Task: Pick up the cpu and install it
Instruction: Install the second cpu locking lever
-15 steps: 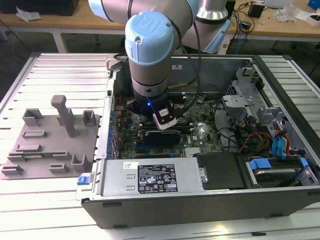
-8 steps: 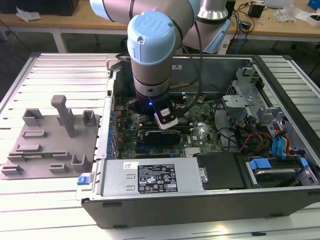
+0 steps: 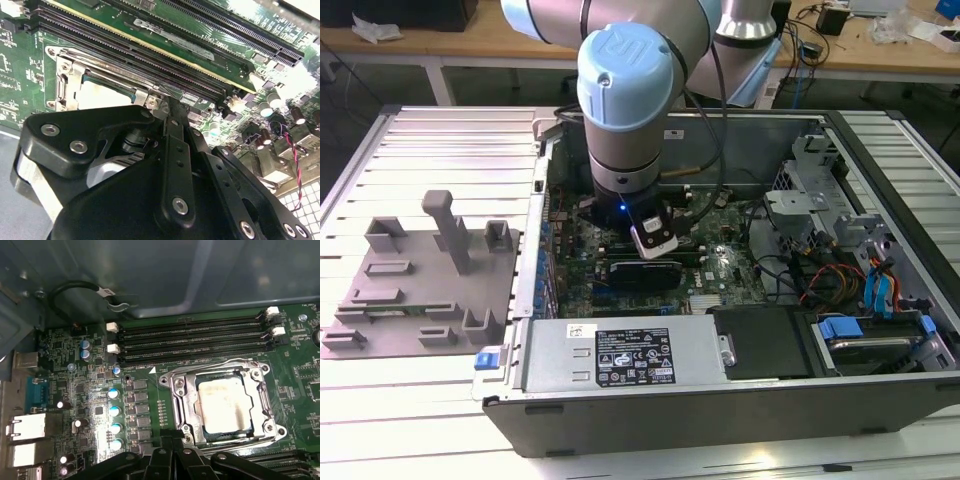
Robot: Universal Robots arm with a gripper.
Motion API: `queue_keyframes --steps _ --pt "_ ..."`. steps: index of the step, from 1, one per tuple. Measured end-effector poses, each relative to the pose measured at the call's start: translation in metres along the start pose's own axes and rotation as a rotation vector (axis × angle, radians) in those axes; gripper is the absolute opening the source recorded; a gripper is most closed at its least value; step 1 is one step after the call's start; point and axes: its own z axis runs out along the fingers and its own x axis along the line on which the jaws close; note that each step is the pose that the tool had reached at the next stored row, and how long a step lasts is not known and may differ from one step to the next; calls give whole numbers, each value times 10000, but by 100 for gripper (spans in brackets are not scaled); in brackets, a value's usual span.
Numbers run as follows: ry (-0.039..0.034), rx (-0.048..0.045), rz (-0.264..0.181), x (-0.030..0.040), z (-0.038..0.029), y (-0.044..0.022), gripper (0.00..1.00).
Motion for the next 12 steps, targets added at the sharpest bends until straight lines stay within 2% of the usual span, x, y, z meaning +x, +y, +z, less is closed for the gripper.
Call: queue_keyframes --steps 5,9,10,11,12 --pt "-5 -2 14 0 2 -1 11" --pt "-12 56 14 -2 -120 36 11" --pt "-23 146 12 -2 -169 52 11" --pt "-49 339 11 -3 -206 67 11" --pt "-69 495 12 -4 -217 70 11"
